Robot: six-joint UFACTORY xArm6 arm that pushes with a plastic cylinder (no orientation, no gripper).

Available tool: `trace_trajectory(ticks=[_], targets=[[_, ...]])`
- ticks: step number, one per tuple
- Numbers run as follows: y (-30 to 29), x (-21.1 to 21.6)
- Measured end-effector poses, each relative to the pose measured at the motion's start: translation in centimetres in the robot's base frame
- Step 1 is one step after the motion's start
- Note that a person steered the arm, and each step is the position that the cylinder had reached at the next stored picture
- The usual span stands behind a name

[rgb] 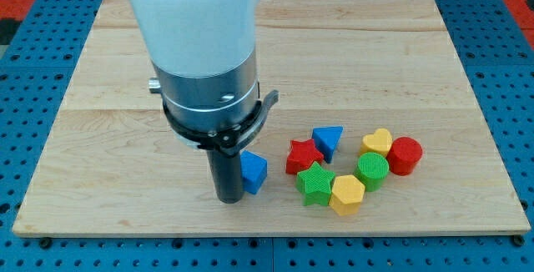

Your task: Push the blue cube towards the group of blocks

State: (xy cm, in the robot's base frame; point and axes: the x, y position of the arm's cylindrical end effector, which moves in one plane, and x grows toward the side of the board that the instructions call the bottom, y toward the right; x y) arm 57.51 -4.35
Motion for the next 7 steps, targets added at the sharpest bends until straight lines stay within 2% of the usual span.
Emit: trace_trajectory(ticks=[5, 6, 7], targets=[[9.1, 0.0], [3.8, 0.3], [-5.6, 1.3]])
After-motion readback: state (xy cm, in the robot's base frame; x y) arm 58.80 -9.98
